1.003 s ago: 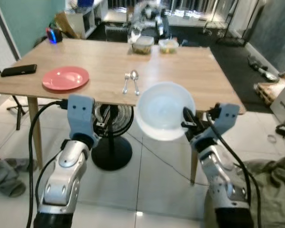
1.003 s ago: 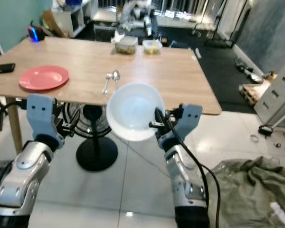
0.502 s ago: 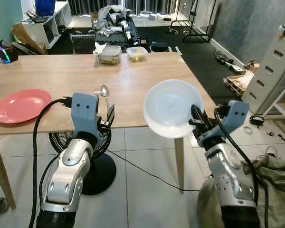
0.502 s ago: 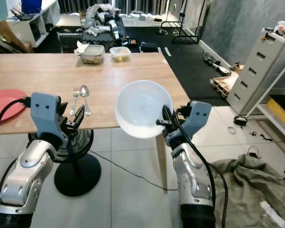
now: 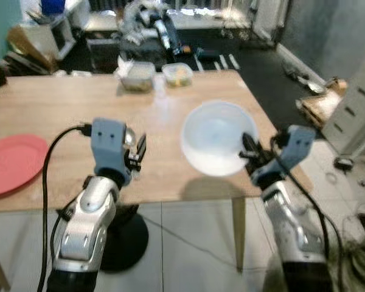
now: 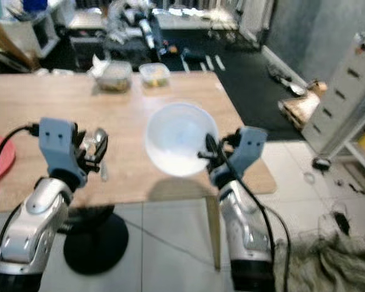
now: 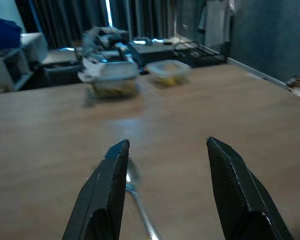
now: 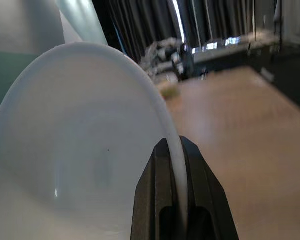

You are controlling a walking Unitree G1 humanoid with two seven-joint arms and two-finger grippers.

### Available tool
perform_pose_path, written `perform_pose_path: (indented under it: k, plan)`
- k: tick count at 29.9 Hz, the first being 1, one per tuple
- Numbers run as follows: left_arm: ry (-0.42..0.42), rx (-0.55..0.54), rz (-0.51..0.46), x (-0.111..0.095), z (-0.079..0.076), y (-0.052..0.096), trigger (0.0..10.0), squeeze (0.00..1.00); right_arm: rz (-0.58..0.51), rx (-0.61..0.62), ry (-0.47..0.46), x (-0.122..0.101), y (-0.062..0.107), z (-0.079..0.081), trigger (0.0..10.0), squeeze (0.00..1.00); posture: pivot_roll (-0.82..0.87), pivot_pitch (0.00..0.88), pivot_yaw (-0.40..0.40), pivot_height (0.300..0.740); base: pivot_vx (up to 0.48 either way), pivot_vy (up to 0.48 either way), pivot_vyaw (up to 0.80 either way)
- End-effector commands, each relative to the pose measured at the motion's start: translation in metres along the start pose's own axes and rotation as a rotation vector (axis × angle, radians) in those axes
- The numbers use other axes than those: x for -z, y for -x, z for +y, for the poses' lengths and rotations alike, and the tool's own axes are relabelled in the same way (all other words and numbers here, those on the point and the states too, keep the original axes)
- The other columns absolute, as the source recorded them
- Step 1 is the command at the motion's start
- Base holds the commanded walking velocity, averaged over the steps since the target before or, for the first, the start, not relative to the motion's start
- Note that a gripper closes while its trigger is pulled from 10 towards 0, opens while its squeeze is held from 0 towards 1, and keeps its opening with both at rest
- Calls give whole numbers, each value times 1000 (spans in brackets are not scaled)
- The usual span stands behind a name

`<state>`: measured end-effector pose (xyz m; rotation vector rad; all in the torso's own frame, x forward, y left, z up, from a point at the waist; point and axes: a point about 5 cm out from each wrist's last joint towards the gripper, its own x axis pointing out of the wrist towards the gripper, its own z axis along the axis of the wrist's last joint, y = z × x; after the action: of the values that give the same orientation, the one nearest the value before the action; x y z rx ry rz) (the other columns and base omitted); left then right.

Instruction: Setting the table

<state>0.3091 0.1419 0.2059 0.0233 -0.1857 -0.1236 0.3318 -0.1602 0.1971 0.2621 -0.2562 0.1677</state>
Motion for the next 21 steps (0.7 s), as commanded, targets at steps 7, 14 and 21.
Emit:
perform_pose_path:
  k: [7,14,21]
  plan:
    - [-3,24,46,8,2,4,10000,0,148,13,122,16,6,-22,10000,0,48,0,79,740,335,0,0]
    - [-8,128,77,12,-2,11,10000,0,253,-68,5,29,17,-22,10000,0,47,0,79,740,0,0,0]
    - [-38,251,134,17,1,19,10000,0,408,-168,-97,59,20,9,10000,0,58,0,75,740,0,0,0]
